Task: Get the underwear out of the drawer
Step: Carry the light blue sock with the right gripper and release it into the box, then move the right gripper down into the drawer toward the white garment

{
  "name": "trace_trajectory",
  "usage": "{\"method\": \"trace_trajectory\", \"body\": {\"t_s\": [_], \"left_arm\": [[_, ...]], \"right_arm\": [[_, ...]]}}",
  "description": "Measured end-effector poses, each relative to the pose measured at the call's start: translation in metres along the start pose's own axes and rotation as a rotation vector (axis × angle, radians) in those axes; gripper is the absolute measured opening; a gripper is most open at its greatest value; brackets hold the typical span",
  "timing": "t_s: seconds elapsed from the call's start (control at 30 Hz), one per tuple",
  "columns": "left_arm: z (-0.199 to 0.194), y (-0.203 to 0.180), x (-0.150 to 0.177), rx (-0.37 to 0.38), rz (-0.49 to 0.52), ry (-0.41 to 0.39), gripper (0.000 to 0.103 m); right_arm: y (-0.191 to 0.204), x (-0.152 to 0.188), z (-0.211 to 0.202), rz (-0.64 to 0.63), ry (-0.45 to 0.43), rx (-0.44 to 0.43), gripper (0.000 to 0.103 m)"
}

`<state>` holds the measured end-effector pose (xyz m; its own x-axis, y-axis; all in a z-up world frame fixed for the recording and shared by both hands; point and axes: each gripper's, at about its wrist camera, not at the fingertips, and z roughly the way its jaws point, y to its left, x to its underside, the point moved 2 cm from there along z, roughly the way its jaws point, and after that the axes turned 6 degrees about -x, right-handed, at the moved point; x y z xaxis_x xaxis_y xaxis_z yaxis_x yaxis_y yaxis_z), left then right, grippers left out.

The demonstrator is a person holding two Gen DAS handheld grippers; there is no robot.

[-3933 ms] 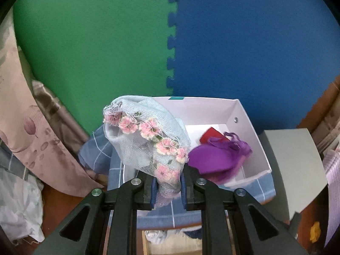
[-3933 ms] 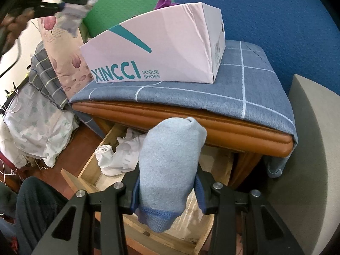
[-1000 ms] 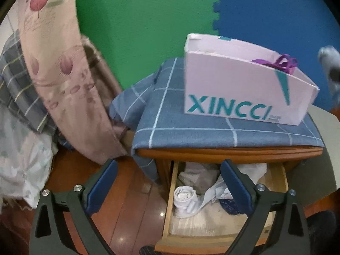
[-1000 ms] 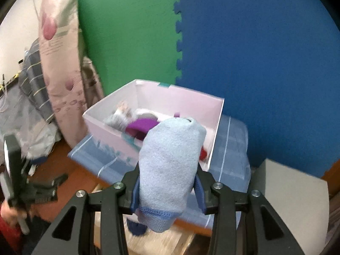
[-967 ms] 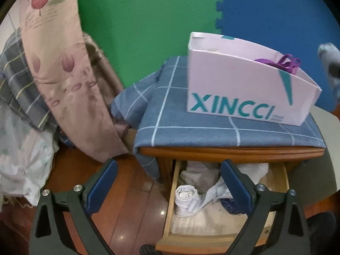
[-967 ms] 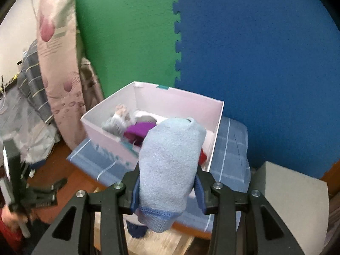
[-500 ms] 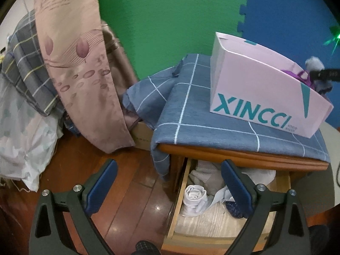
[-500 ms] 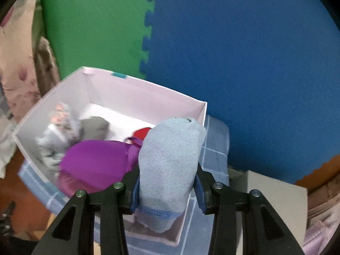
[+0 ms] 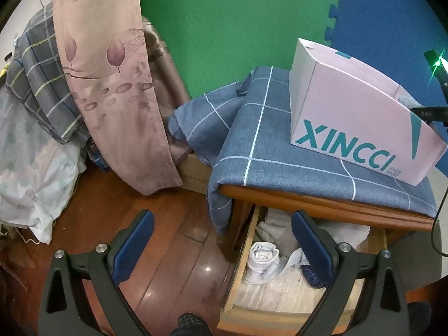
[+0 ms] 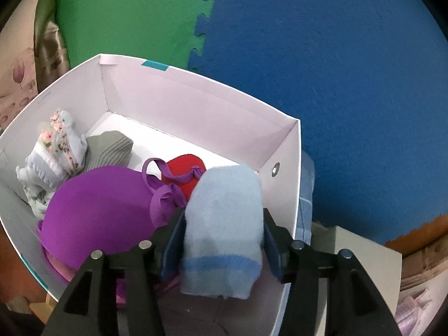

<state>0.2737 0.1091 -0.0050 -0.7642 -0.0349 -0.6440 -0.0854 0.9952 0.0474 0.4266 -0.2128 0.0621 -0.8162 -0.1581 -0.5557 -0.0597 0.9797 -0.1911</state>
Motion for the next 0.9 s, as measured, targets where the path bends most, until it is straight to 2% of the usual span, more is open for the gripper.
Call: {"method": "trace_trajectory", "body": {"t_s": [0.07, 0.23, 0.27, 0.5, 0.6, 0.73, 0.83, 0.9], "left_arm": [[0.000, 0.000, 0.000, -0.005, 0.003, -0.004, 0.098], [0.000, 0.001, 0.001, -0.002, -0.006, 0.006, 0.098], [0.000, 0.001, 0.000, -0.004, -0.007, 0.007, 0.098], [0.001, 0.000, 0.000, -0.009, 0.001, 0.018, 0.098], [0.001, 0.000, 0.000, -0.012, 0.005, 0.020, 0.098], [0.002, -0.002, 0.001, -0.027, 0.016, 0.019, 0.098], [0.002, -0.004, 0.001, -0.036, 0.025, 0.016, 0.098], [0.003, -0.005, 0.001, -0.034, 0.024, 0.016, 0.098]], "right_arm": [[0.000, 0.001, -0.006, 0.013, -0.019, -0.015, 0.055], [0.002, 0.005, -0.026, -0.027, -0.047, -0.019, 0.071], [0.002, 0.006, -0.031, -0.025, -0.051, -0.025, 0.078], [-0.002, 0.026, -0.076, -0.033, -0.109, -0.056, 0.080], [0.003, 0.049, -0.098, -0.057, -0.138, -0.105, 0.080], [0.020, 0.099, -0.125, -0.123, -0.149, -0.209, 0.080], [0.036, 0.135, -0.126, -0.173, -0.140, -0.278, 0.080], [0.048, 0.163, -0.117, -0.214, -0.101, -0.324, 0.080]]}}
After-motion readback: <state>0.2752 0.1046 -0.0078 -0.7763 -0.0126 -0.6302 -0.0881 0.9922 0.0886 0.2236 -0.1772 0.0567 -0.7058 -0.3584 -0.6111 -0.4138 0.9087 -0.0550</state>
